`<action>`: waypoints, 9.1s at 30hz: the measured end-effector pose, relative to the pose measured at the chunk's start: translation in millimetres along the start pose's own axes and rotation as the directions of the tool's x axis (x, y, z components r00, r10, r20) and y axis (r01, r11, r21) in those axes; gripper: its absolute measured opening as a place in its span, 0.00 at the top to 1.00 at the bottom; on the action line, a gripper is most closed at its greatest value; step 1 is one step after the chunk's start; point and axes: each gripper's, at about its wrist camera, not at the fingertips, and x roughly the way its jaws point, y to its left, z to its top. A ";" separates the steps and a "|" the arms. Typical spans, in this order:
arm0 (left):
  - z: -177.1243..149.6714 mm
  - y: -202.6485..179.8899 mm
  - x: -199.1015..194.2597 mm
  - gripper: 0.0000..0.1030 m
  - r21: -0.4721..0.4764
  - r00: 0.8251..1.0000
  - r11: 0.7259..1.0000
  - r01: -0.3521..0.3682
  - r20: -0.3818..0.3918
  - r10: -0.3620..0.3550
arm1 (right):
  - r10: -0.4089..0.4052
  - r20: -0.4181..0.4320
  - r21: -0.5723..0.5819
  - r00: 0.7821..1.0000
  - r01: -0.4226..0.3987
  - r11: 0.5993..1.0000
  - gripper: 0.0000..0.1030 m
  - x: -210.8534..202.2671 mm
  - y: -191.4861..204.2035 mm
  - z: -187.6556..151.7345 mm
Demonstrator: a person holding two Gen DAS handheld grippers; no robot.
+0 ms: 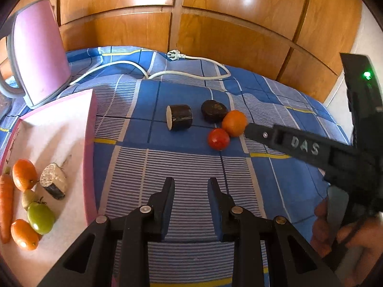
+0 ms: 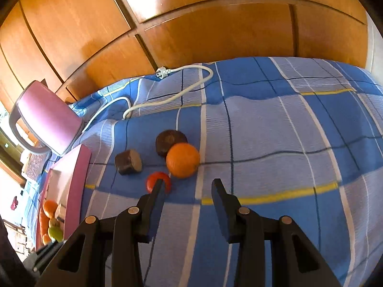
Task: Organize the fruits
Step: 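Grasp the red tomato with the left tool while the right grasps an orange, then carry the red tomato and orange toward the white tray with both tools, then lower tomato and orange into the tray and open both tools, then move both tools back toward the two dark eggplant pieces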
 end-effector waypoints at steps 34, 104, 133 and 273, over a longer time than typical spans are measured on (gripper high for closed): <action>37.7 -32.2 38.3 0.62 0.002 0.999 0.999 0.044 -0.006 -0.044 | -0.175 0.054 -0.002 0.983 0.175 0.984 0.63 -3.4 -54.0 3.1; -38.8 9.4 -67.7 0.75 -0.019 0.993 1.000 -0.025 0.111 0.027 | -0.120 0.017 -0.185 0.993 0.121 0.975 0.63 -40.9 14.8 -93.6; -43.5 64.6 -92.4 0.75 -0.152 0.987 0.987 -0.053 0.140 0.075 | 0.006 -0.042 -0.248 0.999 -0.016 0.969 0.64 -51.1 72.6 -96.0; 4.5 34.2 -40.5 0.70 -0.026 0.996 0.996 -0.081 0.042 0.082 | -0.030 -0.133 -0.100 0.991 0.017 0.995 0.57 -21.5 14.3 -66.4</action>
